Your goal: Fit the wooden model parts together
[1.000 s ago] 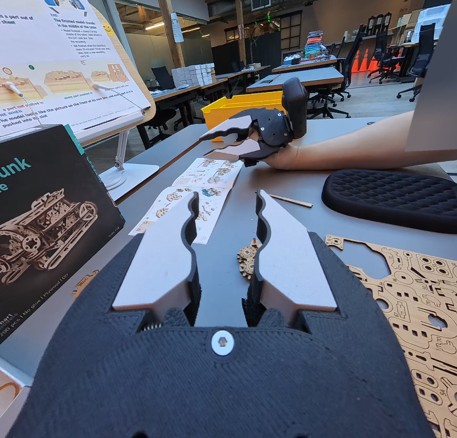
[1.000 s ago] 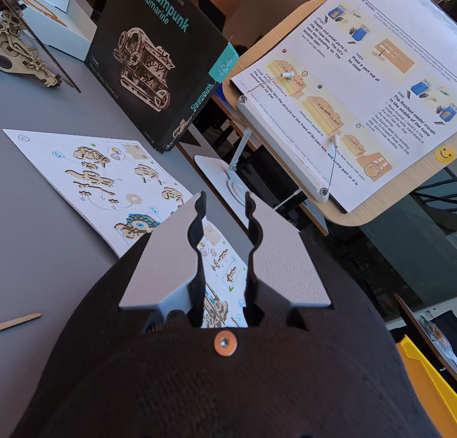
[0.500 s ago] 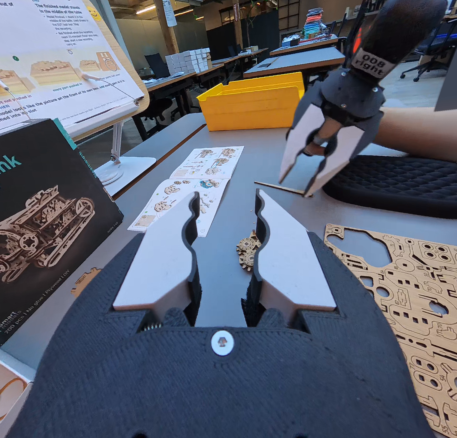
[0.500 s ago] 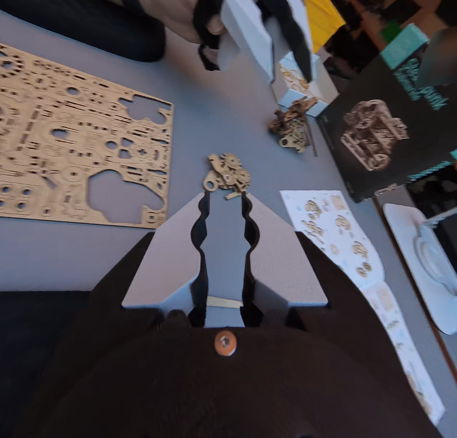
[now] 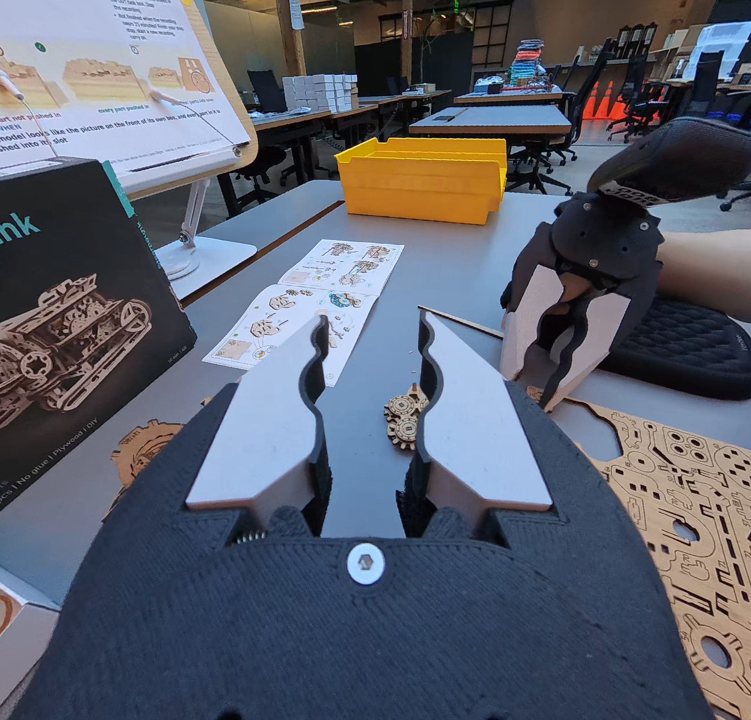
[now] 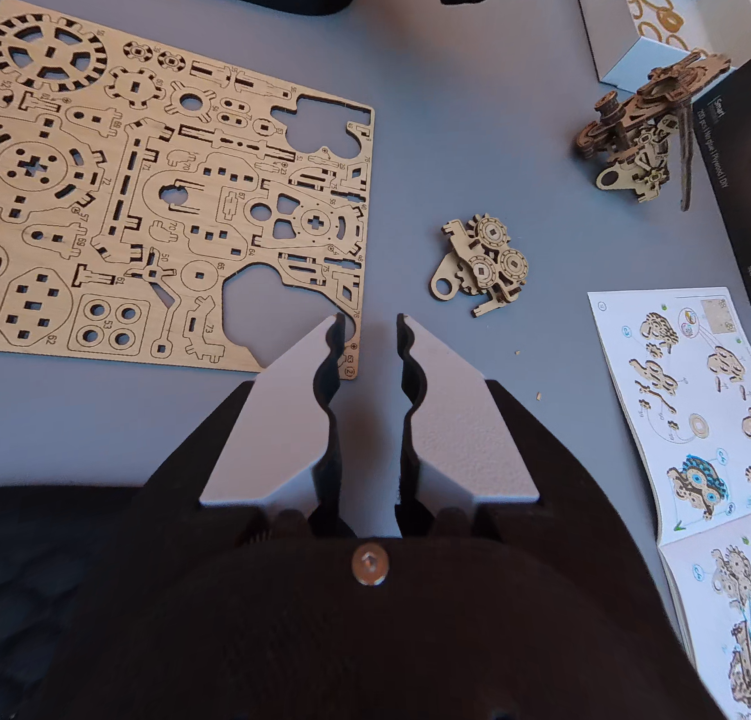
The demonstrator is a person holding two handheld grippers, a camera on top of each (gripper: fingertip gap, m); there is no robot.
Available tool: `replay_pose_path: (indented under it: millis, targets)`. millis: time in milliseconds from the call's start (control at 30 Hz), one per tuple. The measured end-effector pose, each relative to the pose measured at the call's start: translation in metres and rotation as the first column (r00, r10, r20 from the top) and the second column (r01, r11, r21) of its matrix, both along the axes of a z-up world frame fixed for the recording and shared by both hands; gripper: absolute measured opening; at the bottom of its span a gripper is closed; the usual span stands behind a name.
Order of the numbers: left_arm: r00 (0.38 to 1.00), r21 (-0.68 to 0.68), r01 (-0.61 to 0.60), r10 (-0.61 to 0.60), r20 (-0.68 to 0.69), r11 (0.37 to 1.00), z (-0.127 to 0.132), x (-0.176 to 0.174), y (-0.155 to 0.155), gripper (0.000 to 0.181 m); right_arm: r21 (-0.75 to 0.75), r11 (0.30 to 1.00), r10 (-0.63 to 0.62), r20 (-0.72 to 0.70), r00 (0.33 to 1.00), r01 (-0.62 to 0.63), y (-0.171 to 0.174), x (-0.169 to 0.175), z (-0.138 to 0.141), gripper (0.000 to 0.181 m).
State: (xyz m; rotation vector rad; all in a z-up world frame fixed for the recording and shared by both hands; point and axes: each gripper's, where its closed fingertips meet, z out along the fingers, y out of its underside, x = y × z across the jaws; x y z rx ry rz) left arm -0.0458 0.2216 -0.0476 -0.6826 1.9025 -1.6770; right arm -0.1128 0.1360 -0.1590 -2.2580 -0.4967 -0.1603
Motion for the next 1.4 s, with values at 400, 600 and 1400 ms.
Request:
replay_pose_path:
  millis: [400,600,1400]
  targets:
    - [0.989,0.043,0.123,-0.119,-0.089,0.991,-0.015,-0.013,-0.019,0.044,-0.046,0.994,0.101,0.149,0.984,-0.095,-0.005,-0.014,-0.003,0.001]
    - [0.893,0.078,0.352,-0.31,-0.325,0.933,-0.044,-0.044,-0.03,0.04,0.088,0.988,0.1,0.282,0.954,-0.129,-0.005,-0.017,0.034,0.001]
    - [0.625,-0.117,0.573,-0.524,-0.579,0.811,-0.046,-0.09,-0.011,0.009,0.377,0.875,-0.128,-0.424,0.897,0.304,-0.006,0.036,0.096,0.072]
